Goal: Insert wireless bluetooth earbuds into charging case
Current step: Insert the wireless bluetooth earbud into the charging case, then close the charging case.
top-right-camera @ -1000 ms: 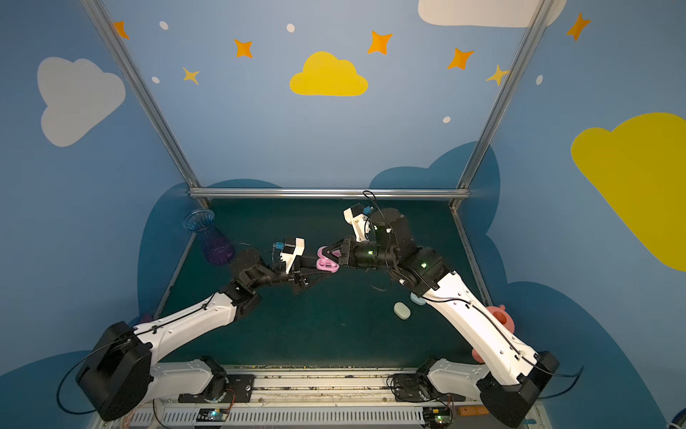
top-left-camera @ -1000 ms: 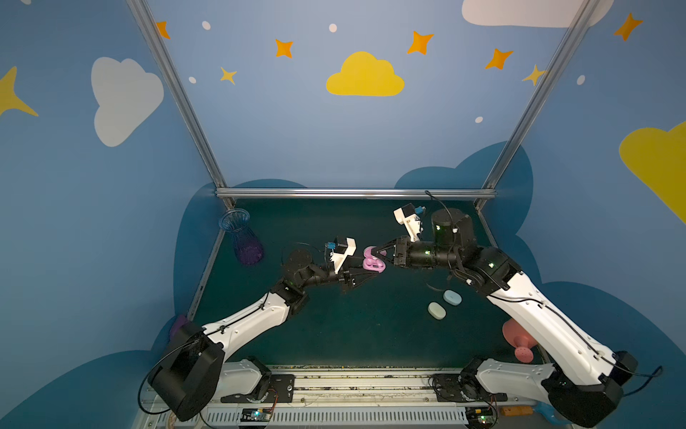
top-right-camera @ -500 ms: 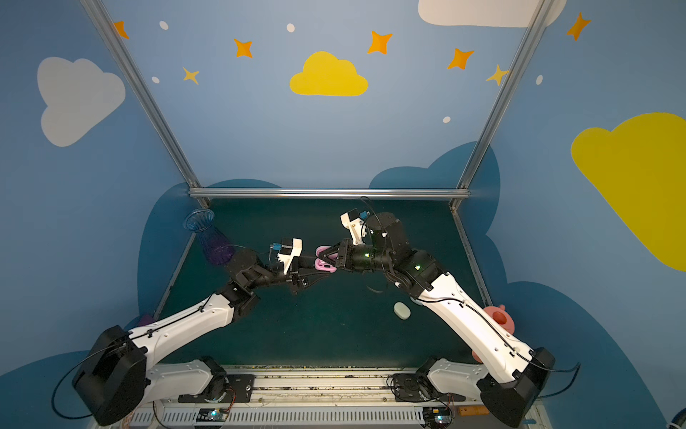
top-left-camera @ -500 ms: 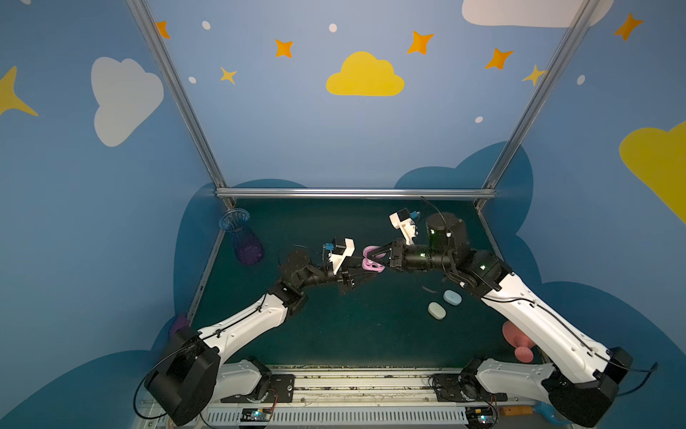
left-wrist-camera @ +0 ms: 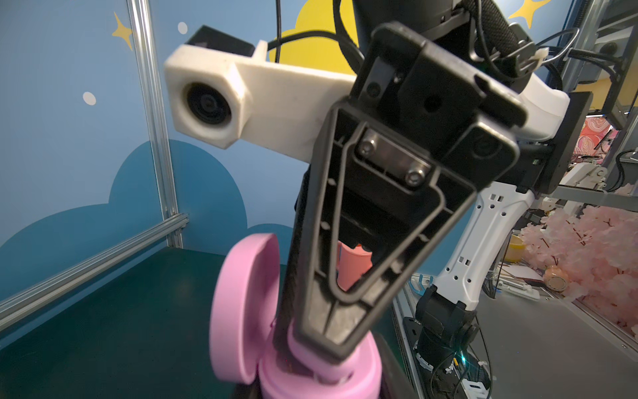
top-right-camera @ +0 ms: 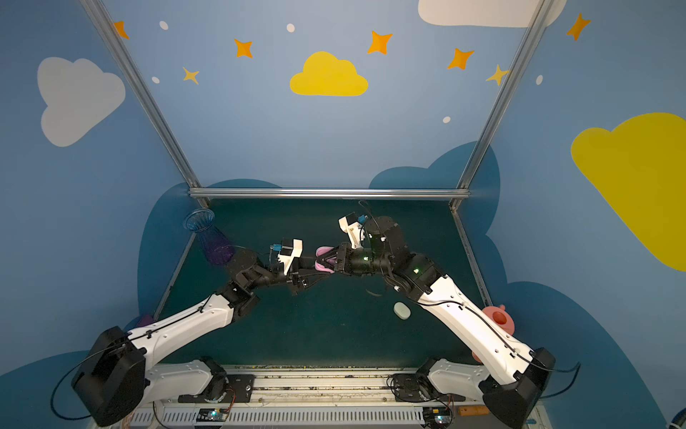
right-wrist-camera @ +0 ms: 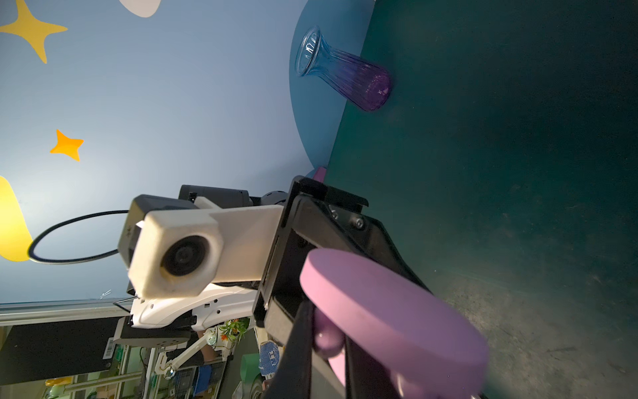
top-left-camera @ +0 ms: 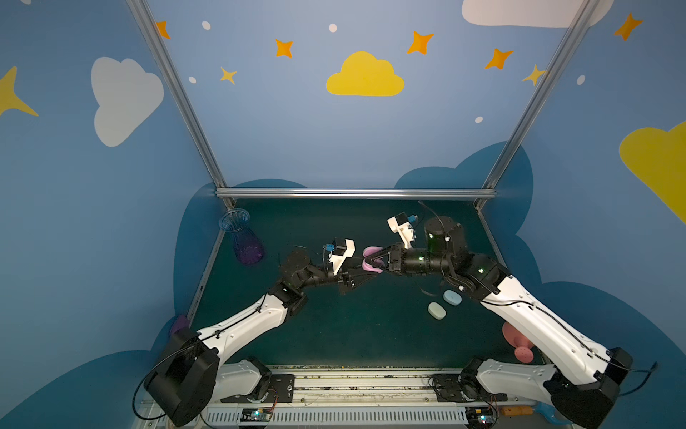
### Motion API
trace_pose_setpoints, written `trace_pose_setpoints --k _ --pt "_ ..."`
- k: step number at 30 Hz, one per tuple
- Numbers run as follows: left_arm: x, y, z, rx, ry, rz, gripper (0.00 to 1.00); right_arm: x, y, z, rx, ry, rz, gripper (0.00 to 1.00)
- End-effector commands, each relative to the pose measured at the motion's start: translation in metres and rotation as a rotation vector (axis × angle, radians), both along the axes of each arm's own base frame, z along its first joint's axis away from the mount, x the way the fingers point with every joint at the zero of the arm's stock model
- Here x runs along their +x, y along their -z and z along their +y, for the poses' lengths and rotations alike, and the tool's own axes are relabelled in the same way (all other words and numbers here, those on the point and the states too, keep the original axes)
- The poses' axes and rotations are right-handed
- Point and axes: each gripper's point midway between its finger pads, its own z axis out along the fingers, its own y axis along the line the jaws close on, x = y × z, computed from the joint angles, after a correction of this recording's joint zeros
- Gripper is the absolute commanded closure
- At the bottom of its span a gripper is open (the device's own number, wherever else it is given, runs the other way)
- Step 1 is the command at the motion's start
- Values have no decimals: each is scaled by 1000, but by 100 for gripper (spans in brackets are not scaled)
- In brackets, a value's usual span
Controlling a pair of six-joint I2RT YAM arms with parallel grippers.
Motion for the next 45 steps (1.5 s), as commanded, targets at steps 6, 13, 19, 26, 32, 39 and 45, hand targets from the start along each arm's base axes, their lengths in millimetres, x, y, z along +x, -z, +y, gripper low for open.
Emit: trace_pose_setpoints --k 6,13,19,26,32,39,45 --pt "-7 -26 5 -40 -5 -69 91 -5 1 -3 -10 -1 2 79" --pt "-8 -28 6 -41 -9 -75 91 -6 1 -8 -25 10 -4 72" --pt "-8 -28 6 -38 -11 -77 91 -7 0 -11 -38 15 -9 65" --pt "-7 -27 6 -34 -12 -74 91 -9 -5 -17 -56 23 -18 60" --pt "-6 -27 5 -34 -13 -73 91 -10 -10 -25 -89 37 -38 56" --pt "-5 -21 5 -18 -13 -50 90 -11 -29 -45 -174 66 -104 53" --pt "-8 -15 2 -1 -4 -43 90 8 -26 -49 -257 73 -116 52"
